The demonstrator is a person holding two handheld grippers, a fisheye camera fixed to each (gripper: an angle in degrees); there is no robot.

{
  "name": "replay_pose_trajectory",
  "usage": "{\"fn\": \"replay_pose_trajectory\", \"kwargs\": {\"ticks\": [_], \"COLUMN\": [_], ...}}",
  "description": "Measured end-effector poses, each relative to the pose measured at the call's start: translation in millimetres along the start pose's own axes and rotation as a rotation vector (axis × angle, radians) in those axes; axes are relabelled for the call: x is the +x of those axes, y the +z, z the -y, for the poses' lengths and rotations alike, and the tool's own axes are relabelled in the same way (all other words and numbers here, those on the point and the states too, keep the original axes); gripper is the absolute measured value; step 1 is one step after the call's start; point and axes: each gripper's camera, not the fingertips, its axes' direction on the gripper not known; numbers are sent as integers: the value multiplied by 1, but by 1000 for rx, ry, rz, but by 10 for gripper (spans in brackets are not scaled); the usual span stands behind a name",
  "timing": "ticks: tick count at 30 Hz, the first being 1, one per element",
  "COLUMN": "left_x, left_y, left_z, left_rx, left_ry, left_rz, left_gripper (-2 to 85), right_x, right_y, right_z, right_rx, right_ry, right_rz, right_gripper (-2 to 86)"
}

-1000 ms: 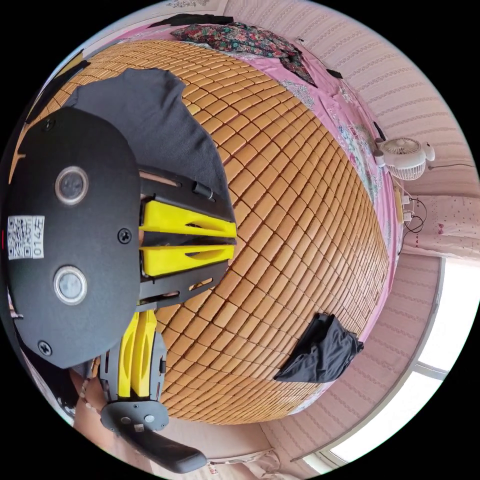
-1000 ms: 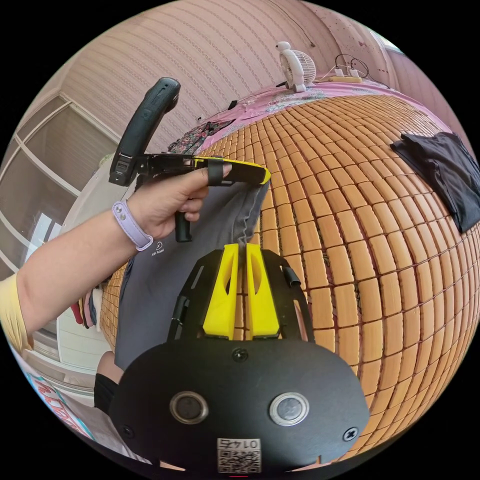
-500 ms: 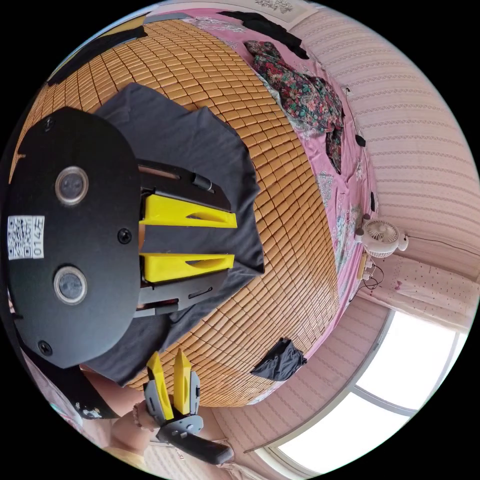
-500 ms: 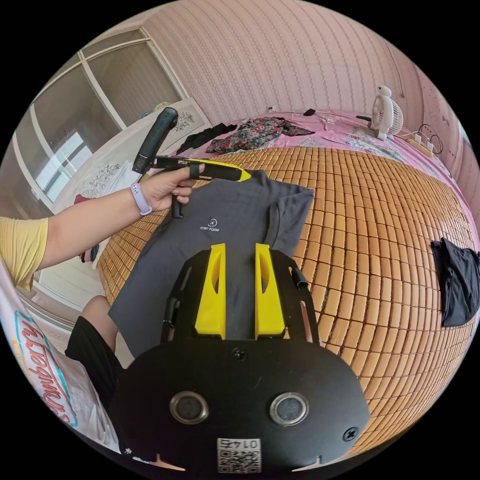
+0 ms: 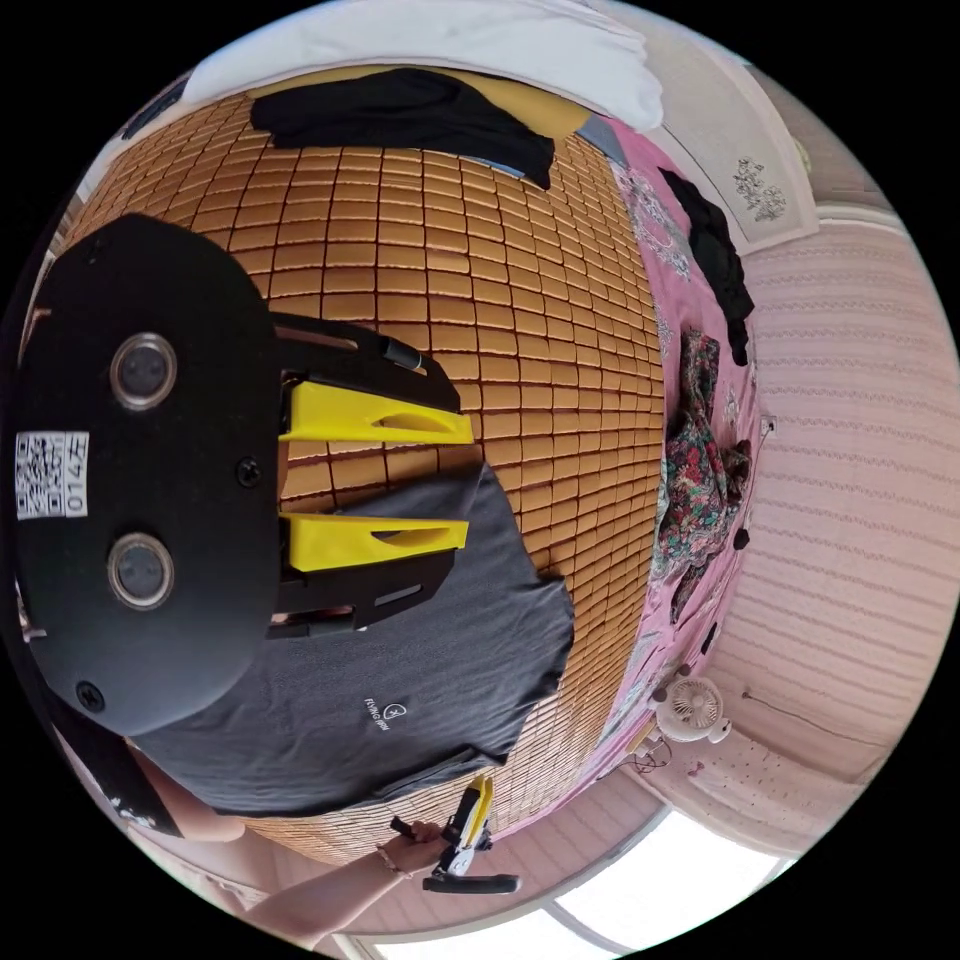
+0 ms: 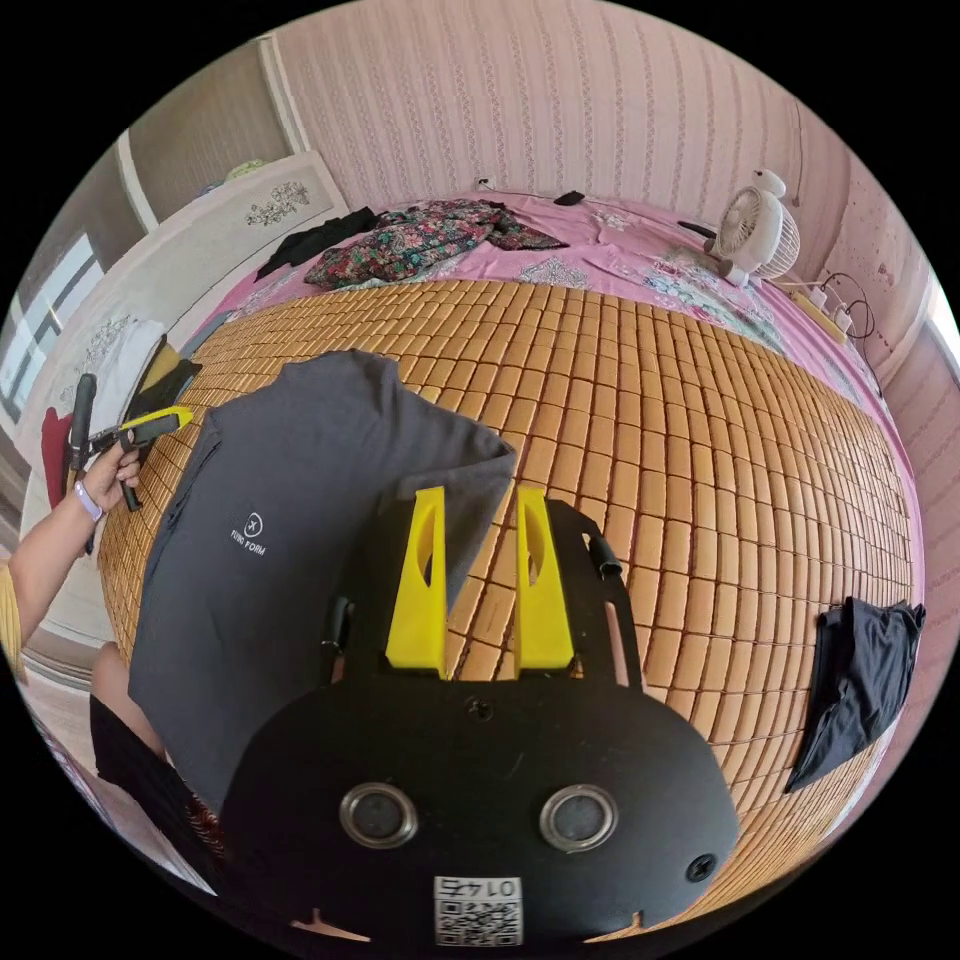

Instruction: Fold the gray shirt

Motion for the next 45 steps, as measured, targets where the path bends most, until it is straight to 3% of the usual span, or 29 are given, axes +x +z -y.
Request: {"fn": "replay_pose_trajectory", "kwargs": {"ticks": [6,10,18,22,27,35,38,42,45], "left_x": [-18,-12,-10,-10,14,46,28,1,4], "left_y": [24,13,-26,-80,-160,-308,-321,-321,-335], "left_z": [31,46,74,93,86,-66,-147,-227,-256], "left_rx": [-96,-118,-38,76,140,114,26,-93,-117], "left_ry": [-97,-57,-52,-93,29,297,181,-23,-51], "left_rz": [-48,53,64,-6,-8,-6,-118,-251,-280], "left_gripper": [69,39,2,-4,-6,-3,-2,-3,-3], "right_x": [-1,-17,-28,-30,-39,-35,-24,-7,-18], "right_y": [26,29,5,-28,-98,-193,-186,-175,-178], "right_z": [29,38,64,67,36,-124,-211,-301,-316], "right_rx": [-36,-79,-37,25,92,85,15,-63,-59], "right_ry": [99,82,58,46,6,18,158,364,358], "right_rz": [-44,-92,-138,-145,-64,115,227,228,237], "right_gripper": [89,52,6,4,4,24,43,62,64]}}
